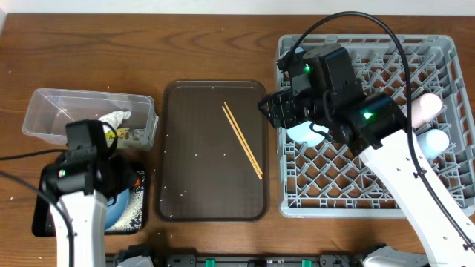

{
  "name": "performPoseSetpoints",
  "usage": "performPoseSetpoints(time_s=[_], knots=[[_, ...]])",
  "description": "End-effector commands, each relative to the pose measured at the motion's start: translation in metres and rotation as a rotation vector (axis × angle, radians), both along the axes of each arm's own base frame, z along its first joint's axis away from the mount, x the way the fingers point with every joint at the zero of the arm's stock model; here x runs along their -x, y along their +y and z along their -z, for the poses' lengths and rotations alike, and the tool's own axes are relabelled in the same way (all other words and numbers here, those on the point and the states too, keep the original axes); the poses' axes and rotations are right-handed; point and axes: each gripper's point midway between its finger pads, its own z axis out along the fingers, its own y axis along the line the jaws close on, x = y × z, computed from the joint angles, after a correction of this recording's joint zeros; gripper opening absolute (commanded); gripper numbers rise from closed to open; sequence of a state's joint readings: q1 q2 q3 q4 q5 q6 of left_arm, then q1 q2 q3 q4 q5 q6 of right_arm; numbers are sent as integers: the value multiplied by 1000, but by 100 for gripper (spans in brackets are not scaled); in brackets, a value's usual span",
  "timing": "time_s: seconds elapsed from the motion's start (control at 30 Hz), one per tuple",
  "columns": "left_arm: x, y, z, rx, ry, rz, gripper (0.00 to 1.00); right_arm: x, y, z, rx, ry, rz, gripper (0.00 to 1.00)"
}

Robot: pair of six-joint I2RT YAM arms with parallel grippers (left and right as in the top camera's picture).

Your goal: Sort waste into correct bins and load items into the dishwasher rack

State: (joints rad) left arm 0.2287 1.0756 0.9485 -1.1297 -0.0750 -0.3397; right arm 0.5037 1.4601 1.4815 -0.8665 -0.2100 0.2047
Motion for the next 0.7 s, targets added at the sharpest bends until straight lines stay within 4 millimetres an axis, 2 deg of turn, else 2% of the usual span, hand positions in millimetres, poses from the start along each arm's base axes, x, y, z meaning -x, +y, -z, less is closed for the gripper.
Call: performPoseSetpoints(time_s=[0.0,0.2,0.3,0.4,0.67], knots=[[9,21,11,-102,87,-135,41,2,2,-3,-14,2,0,67],[1,22,30,-87,159,-127,41,2,1,-4,-12,-1,2,68],[-13,11,40,-13,152,-40,41,2,1,-4,-12,-1,2,68],[-22,5,43,21,135,12,41,1,1,-4,-14,-4,3,69],[-29,7,51,17,141,35,43,-4,4,-10,-29,-32,2,70]])
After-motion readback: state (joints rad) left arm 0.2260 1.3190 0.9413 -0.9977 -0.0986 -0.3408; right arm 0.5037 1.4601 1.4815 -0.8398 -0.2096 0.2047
